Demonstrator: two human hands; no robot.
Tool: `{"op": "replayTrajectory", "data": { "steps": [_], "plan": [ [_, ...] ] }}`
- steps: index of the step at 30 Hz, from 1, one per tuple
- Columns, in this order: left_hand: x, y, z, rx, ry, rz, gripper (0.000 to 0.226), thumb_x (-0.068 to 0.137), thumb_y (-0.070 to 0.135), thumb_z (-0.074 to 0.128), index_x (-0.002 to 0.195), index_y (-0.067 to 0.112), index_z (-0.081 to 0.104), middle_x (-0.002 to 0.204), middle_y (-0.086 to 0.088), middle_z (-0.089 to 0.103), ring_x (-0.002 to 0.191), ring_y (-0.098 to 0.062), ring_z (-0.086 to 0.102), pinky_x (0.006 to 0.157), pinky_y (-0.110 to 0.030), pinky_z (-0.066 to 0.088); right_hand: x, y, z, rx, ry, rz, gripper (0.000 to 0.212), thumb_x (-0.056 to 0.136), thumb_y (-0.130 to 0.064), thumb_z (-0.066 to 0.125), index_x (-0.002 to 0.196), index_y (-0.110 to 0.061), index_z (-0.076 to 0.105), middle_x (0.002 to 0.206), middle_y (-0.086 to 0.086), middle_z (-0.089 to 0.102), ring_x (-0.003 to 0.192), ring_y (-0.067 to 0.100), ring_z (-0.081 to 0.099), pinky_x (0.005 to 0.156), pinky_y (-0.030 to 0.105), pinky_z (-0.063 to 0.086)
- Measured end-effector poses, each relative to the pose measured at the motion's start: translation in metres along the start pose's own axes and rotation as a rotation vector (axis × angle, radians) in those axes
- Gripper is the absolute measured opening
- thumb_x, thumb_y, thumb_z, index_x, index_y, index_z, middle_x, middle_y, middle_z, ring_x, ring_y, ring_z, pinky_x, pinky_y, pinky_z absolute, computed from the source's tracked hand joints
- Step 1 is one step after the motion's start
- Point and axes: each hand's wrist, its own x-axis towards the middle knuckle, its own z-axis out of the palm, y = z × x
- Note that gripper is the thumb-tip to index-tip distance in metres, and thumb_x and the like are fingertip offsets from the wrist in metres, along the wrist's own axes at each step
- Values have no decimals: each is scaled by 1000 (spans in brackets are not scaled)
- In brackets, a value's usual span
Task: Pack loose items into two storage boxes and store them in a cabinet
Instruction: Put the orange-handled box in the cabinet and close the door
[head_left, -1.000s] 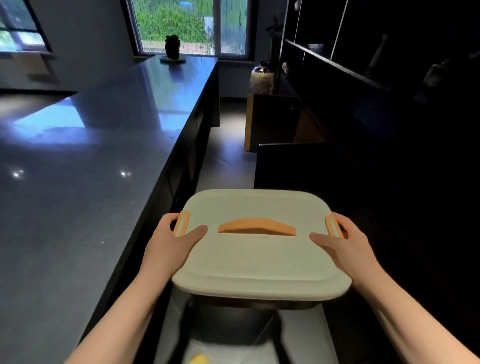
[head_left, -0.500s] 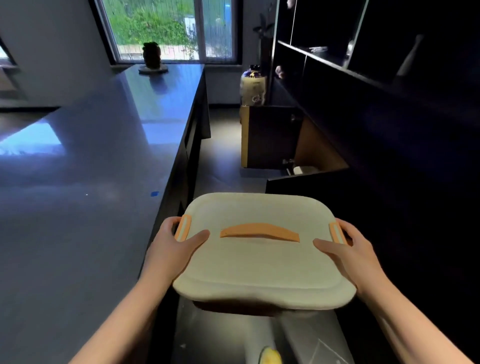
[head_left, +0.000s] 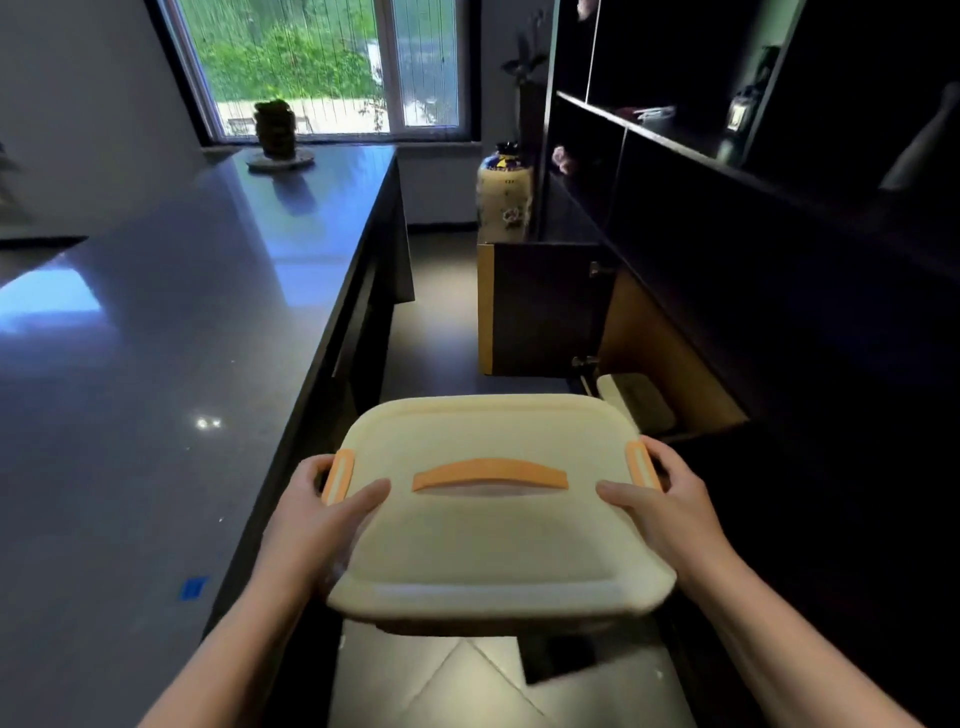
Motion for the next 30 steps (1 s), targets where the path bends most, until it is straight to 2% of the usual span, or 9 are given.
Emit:
{"op": "replayTrajectory", "data": {
  "steps": [4, 9, 11, 15, 18, 20, 23, 27, 30],
  "plan": [
    [72, 16, 16, -11, -39, 6, 62, 69, 45, 79, 121, 27, 51, 98, 5, 60, 85, -15, 60, 61, -34, 52, 60, -10, 26, -5, 23, 11, 65, 74, -9, 78, 131, -23, 51, 106, -4, 61, 92, 14, 60, 63, 27, 49],
    [174, 32, 31, -19, -116, 53, 68, 65, 49, 79, 124, 32, 49, 102, 7, 60, 93, -18, 59, 84, -48, 53, 125, -15, 68, 46, 102, 24, 69, 75, -8, 78, 135, -23, 47, 106, -6, 58, 93, 11, 58, 60, 22, 46],
    [214, 44, 35, -3, -149, 54, 67, 66, 50, 78, 123, 34, 47, 101, 8, 59, 91, -17, 60, 81, -46, 53, 149, -20, 84, 57, 135, 31, 68, 76, -8, 77, 135, -23, 47, 111, -2, 59, 95, 15, 60, 61, 23, 48],
    [289, 73, 53, 91, -216, 127, 64, 70, 51, 75, 125, 35, 46, 104, 7, 58, 89, -16, 58, 64, -32, 47, 188, -23, 108, 71, 252, 50, 59, 75, -10, 78, 124, -28, 50, 113, 0, 61, 99, 20, 61, 72, 32, 52],
    [329, 88, 78, 128, -277, 187, 64, 67, 54, 75, 122, 37, 47, 106, 7, 59, 93, -19, 59, 76, -40, 51, 207, -19, 111, 105, 346, 90, 63, 74, -10, 79, 127, -28, 50, 116, 2, 61, 103, 24, 61, 82, 41, 54],
    [350, 97, 100, 151, -314, 201, 65, 67, 55, 75, 122, 36, 46, 106, 8, 57, 95, -19, 58, 80, -41, 50, 223, -22, 109, 128, 409, 104, 59, 74, -6, 78, 122, -28, 51, 115, 3, 61, 103, 25, 61, 79, 38, 53],
    [376, 105, 134, 191, -361, 240, 66, 68, 57, 73, 123, 35, 45, 108, 10, 55, 95, -15, 55, 78, -37, 48, 252, -21, 98, 160, 447, 106, 56, 74, -1, 76, 115, -30, 52, 111, 1, 62, 98, 22, 62, 71, 33, 53],
    [405, 117, 174, 192, -412, 258, 59, 70, 55, 72, 118, 36, 45, 101, 14, 56, 88, -10, 56, 75, -35, 49, 290, -7, 85, 178, 492, 144, 60, 70, -6, 80, 112, -38, 53, 115, 0, 62, 104, 26, 61, 88, 48, 53],
    [432, 133, 205, 219, -452, 290, 58, 70, 57, 71, 118, 38, 44, 103, 13, 57, 89, -11, 57, 75, -36, 50, 314, 1, 82, 173, 538, 146, 63, 72, -8, 80, 120, -36, 52, 116, -2, 62, 104, 22, 61, 88, 45, 53]
  ]
}}
